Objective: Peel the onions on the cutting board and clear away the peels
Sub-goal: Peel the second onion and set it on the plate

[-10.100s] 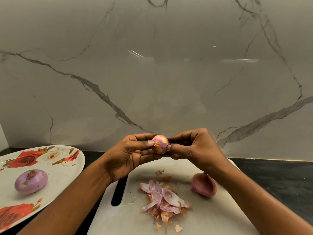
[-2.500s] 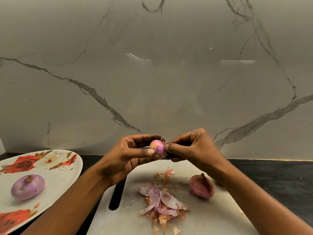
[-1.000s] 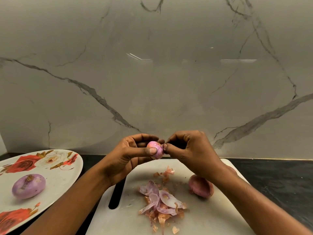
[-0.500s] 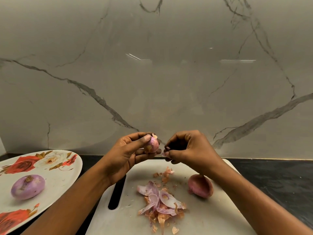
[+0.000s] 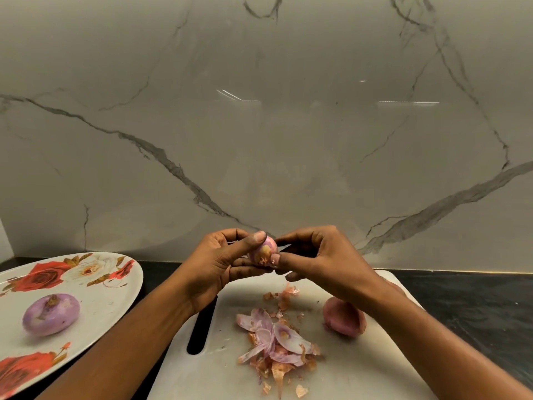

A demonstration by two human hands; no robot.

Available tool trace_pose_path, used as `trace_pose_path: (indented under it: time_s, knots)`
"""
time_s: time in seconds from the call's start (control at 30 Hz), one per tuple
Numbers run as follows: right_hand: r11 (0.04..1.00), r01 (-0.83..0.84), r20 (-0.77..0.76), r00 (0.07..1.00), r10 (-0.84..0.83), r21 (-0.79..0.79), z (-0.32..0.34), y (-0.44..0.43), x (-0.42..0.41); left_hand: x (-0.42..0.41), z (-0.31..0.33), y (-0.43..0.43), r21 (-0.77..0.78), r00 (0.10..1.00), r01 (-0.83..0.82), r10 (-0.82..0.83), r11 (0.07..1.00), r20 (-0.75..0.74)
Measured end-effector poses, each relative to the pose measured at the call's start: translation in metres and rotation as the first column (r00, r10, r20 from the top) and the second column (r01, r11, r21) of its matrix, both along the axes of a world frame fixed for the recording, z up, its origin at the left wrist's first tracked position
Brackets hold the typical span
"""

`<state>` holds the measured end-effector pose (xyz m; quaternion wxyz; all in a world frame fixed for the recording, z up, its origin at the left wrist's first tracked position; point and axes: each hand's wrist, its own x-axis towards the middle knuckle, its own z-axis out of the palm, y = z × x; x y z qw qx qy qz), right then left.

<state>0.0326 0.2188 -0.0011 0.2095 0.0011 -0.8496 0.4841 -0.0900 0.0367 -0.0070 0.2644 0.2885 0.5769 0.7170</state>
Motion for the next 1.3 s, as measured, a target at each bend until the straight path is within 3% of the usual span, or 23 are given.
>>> trace_pose_path:
  time_s: [0.23,0.5,0.8,0.97,1.3]
  knots:
    - [0.997,0.027,-0.030,0.999,-0.024,0.077,-0.0018,0.0001,-0.0005,0.0029,0.0008,0.0001,-0.004,0.998,0.031,-0.031,1.000,-0.047]
    - [0.989,0.061,-0.053,0.997,-0.054,0.136,-0.0009,0.0038,-0.0017,0.0039,0.0015,0.0006,-0.016,0.999,0.053,-0.053,0.998,0.004]
    - [0.991,0.123,-0.123,0.985,-0.117,0.046,-0.0035,0.0072,-0.0056,0.0029,0.0018,0.0013,0.019,0.997,0.034,-0.035,0.999,0.071]
    - [0.996,0.008,-0.079,0.997,-0.001,0.090,-0.0035,0.0053,-0.0023,0.0017,0.0023,0.0006,0.038,0.997,0.047,-0.049,0.998,0.066]
    - [0.994,0.061,-0.152,0.987,-0.047,0.088,-0.0036,0.0076,-0.0033,0.0020,0.0026,0.0002,0.030,0.998,0.037,-0.039,0.999,0.045]
